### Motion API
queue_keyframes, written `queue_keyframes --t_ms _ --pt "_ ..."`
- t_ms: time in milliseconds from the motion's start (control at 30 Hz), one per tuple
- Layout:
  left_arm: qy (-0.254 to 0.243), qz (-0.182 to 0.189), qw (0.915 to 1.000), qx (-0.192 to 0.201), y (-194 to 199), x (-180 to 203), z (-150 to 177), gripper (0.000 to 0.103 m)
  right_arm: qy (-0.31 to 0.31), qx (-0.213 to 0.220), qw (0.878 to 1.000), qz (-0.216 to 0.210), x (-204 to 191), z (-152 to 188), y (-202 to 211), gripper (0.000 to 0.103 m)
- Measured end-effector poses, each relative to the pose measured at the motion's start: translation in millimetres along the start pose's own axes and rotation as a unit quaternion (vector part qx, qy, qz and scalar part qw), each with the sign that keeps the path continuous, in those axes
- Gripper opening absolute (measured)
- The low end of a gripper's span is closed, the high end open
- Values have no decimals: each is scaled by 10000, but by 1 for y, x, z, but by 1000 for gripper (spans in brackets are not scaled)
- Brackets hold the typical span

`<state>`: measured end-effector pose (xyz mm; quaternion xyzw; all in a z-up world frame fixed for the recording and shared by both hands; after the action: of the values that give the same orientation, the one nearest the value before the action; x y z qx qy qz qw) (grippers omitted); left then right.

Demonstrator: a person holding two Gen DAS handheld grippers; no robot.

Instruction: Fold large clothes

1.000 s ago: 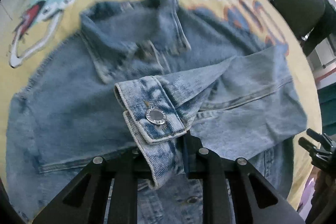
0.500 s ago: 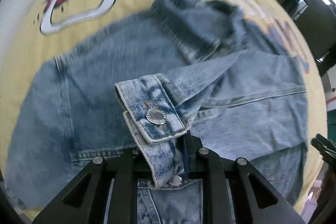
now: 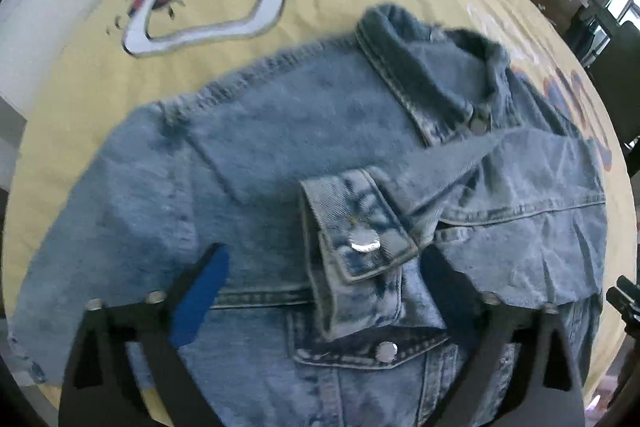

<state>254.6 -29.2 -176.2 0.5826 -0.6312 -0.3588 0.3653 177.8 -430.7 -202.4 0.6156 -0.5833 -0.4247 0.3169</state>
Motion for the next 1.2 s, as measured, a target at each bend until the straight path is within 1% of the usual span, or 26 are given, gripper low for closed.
queue_keyframes --t_ms 100,133,200,267,333,367,400,467,600,633,700,767,800,833,933,1000,1100,1167,1200 --pt "-200 -30 9990 401 20 6 -9 102 133 103 9998 -74 -16 -9 3 83" --pt "-251 4 9982 544 27 12 -15 102 177 137 9997 -91 -22 -12 5 84" --pt "-376 132 9959 810 35 27 -16 102 265 232 9993 -125 -35 -22 6 86" --pt "-456 270 9939 963 36 43 -18 102 308 328 9989 -154 -49 -31 5 94" --pt "-462 372 9928 1040 34 59 -18 102 335 439 9983 -212 -63 -41 4 96" --pt "-443 368 9923 1096 31 64 -17 102 352 498 9979 -227 -71 -46 2 101" --pt "-451 356 9916 1155 28 69 -14 102 370 546 9976 -232 -76 -49 0 103" --pt "-529 332 9923 1067 15 78 -8 102 403 635 9968 -268 -88 -54 -5 103" --pt "-525 222 9961 673 -19 84 10 102 475 659 9963 -275 -109 -51 -26 103" --pt "-522 152 9967 603 -26 81 15 102 491 653 9963 -265 -111 -49 -31 103" --pt "-671 -115 9959 587 -35 76 21 102 557 642 9962 -174 -115 -42 -43 103" --pt "-894 -371 9935 593 -42 70 26 102 735 593 9955 50 -116 -32 -57 103" --pt "-917 -374 9935 562 -45 66 30 102 768 550 9955 72 -116 -28 -62 103" --pt "-823 -250 9948 537 -47 62 33 102 786 540 9954 93 -115 -24 -66 103" --pt "-571 -80 9972 476 -51 48 37 102 862 684 9938 177 -108 -22 -68 103" --pt "-483 5 9977 473 -53 43 36 102 747 693 9945 226 -97 -22 -68 103" --pt "-404 104 9979 496 -52 40 36 102 590 697 9956 188 -81 -21 -70 103" --pt "-370 124 9979 525 -52 39 35 102 596 743 9954 117 -77 -19 -70 103" --pt "-351 125 9975 601 -50 40 34 102 588 765 9953 55 -76 -18 -70 103"
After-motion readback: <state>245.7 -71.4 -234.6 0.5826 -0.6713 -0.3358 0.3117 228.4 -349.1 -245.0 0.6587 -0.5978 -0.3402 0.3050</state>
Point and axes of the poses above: each gripper's, at about its wrist camera, not at the fingertips, and y roughly against the way its jaws point, x to its right, z to its underside, the point moved 7 cm from there along -y, roughly the way its jaws point, and after that the axes turned 8 degrees about x, right-handed, at the moved point
